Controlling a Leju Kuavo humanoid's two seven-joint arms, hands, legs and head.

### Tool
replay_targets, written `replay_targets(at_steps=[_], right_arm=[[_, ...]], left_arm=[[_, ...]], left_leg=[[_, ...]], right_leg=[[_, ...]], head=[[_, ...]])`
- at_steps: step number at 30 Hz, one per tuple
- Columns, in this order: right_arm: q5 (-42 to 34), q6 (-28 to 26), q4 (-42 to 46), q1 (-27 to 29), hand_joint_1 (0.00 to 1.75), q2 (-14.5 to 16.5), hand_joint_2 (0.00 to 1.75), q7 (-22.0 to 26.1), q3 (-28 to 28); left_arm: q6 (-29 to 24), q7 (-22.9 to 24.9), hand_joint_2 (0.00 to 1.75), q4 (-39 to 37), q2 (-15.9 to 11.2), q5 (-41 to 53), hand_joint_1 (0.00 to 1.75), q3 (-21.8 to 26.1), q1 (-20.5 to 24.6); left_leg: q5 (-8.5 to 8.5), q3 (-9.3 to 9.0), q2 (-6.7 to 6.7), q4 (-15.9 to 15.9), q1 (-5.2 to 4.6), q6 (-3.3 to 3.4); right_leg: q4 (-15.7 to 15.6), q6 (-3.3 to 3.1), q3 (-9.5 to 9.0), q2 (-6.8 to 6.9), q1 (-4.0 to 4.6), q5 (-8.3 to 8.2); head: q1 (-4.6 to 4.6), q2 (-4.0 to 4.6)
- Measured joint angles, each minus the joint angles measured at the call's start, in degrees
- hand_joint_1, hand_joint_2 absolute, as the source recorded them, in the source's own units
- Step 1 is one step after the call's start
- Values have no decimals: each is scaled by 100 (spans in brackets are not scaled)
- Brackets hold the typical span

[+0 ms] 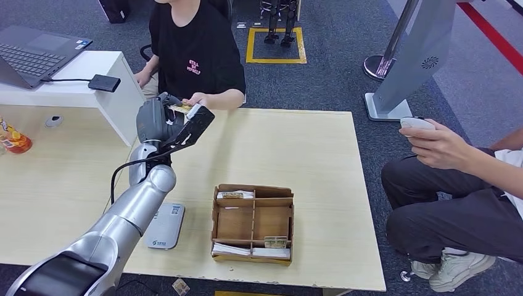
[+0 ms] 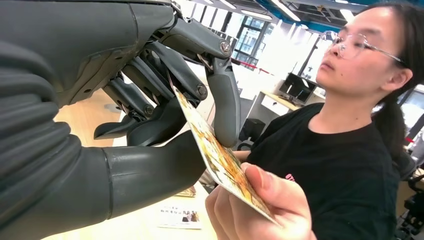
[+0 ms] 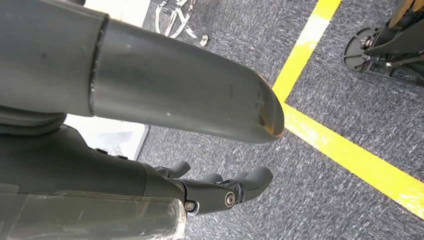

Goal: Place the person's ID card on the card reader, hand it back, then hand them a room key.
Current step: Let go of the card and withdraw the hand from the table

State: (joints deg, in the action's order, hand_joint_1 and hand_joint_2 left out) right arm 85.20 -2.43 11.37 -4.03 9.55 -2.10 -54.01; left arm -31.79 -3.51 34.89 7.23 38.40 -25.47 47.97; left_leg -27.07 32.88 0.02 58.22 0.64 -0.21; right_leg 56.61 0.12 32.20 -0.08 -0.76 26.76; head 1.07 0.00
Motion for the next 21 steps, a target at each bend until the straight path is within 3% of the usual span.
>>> replay_targets(at_steps=[7, 11, 12, 16, 21], right_arm=[[-7, -1, 0, 0, 0, -2, 0, 0, 0], [-16, -1, 0, 0, 0, -2, 0, 0, 0], [-22, -1, 0, 0, 0, -2, 0, 0, 0], [-79, -19, 0, 2, 0, -2, 0, 0, -2], [-197, -65, 0, 5, 0, -1, 0, -2, -5]], left_arm=[[1, 1, 175, -119, -2, 2, 169, 8, 9], [5, -33, 175, -154, -1, -25, 0, 11, 10], [10, -78, 175, -157, 0, -62, 0, 19, 7], [71, -445, 0, -104, 45, -426, 0, 102, -81], [325, -868, 0, 635, 142, -1312, 0, 157, -616]], left_leg=[[0, 0, 0, 0, 0, 0], [0, 0, 0, 0, 0, 0], [0, 0, 0, 0, 0, 0], [0, 0, 0, 0, 0, 0], [-1, 1, 0, 0, -1, 0]], right_leg=[[0, 0, 0, 0, 0, 0], [0, 0, 1, 0, 0, 0], [0, 0, 1, 0, 0, 0], [0, 0, 0, 0, 0, 0], [-1, 0, 0, -1, -1, 0]], head=[[0, 0], [0, 0], [0, 0], [0, 0], [-1, 0]])
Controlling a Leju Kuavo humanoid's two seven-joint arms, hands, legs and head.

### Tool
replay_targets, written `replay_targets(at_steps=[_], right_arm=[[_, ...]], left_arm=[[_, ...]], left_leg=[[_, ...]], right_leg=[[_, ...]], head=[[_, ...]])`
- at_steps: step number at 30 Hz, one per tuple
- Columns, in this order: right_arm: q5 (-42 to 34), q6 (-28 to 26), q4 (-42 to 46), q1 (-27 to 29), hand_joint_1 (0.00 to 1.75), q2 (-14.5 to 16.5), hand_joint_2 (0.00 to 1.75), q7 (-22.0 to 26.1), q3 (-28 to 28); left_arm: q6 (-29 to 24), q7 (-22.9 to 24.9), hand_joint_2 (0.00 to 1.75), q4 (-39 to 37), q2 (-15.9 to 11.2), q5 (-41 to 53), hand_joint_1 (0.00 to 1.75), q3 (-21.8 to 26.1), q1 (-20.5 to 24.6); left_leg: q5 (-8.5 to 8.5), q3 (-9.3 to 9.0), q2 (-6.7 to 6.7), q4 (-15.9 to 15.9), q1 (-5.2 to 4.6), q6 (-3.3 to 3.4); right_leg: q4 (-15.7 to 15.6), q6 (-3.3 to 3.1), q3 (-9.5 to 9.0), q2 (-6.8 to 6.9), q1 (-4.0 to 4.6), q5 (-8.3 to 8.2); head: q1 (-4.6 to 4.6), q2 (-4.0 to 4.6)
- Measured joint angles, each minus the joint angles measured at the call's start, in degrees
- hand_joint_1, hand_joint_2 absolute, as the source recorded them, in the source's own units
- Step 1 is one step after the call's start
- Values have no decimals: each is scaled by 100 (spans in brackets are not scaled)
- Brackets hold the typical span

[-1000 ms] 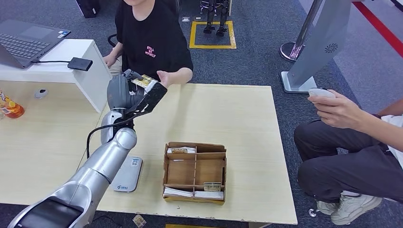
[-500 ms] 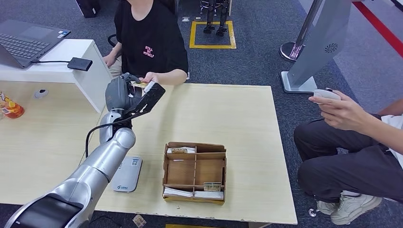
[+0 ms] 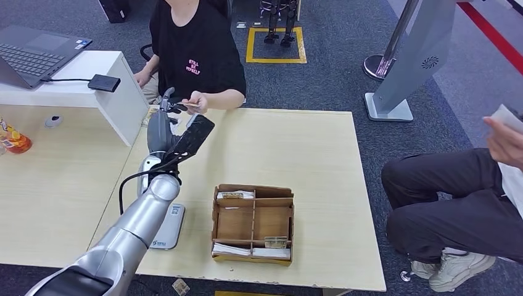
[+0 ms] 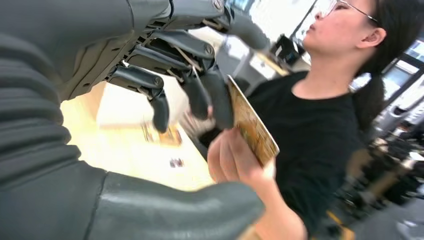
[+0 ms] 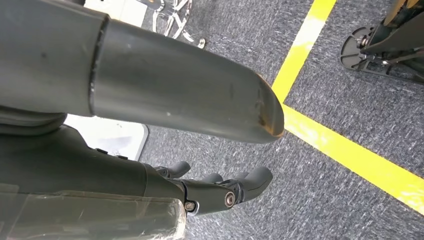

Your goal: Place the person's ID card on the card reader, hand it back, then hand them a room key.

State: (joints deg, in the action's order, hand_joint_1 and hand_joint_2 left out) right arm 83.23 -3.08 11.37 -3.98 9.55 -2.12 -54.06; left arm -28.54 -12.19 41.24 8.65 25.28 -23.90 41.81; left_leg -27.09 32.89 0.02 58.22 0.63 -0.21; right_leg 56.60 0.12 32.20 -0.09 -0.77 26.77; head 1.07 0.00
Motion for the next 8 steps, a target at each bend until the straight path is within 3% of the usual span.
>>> replay_targets(at_steps=[8], right_arm=[[-112, -80, -2, 14, 0, -1, 0, 0, -45]], left_arm=[[297, -296, 0, 1486, -36, -1193, 0, -3, -909]], left_leg=[[-4, 2, 0, -1, 1, 1]], right_leg=[[-1, 0, 3, 0, 1, 1]], head=[[1, 0]])
